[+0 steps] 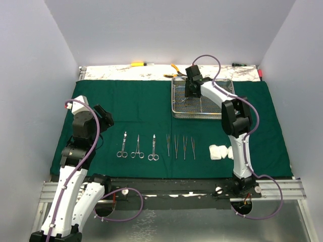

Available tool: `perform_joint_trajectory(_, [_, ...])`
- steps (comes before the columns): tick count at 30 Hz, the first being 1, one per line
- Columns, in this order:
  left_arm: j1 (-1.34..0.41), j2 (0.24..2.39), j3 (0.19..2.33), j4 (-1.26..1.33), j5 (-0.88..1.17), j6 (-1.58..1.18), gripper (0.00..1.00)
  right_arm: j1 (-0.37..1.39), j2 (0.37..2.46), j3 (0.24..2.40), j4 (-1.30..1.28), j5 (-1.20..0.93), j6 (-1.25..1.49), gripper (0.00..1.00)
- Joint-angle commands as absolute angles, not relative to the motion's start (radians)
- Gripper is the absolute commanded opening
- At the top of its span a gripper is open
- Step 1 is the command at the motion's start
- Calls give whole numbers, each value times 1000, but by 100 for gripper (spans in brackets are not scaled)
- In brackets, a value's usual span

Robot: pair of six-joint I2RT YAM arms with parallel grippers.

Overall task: Open and lay out the surgical kit
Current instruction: Pick up the medical item from the container.

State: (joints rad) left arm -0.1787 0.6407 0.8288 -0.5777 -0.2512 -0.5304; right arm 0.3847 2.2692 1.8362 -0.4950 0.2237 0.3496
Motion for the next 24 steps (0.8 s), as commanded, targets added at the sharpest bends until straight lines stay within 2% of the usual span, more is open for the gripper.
perform_joint_trajectory(1, [-184,642,848,-591,-268,-535,66,398,2304,1882,-505,288,362,45])
perform_joint_trajectory(8, [-183,643,846,-590,-268,-532,66,406,2345,1925,-515,304,349,45])
perform_joint_trajectory(13, [-183,634,851,-590,-279,-529,66,410,2419,2005,-626,301,340,42])
perform_joint_trajectory(17, [-183,619,853,-590,-285,-529,66,409,2383,1931,-615,281,348,30])
perform_joint_trajectory(22, [-183,620,854,-589,-268,-529,66,409,2308,1860,-561,264,346,4])
perform_joint_trajectory(24, [-183,618,854,-589,-266,-530,66,409,2286,1851,-533,252,326,1])
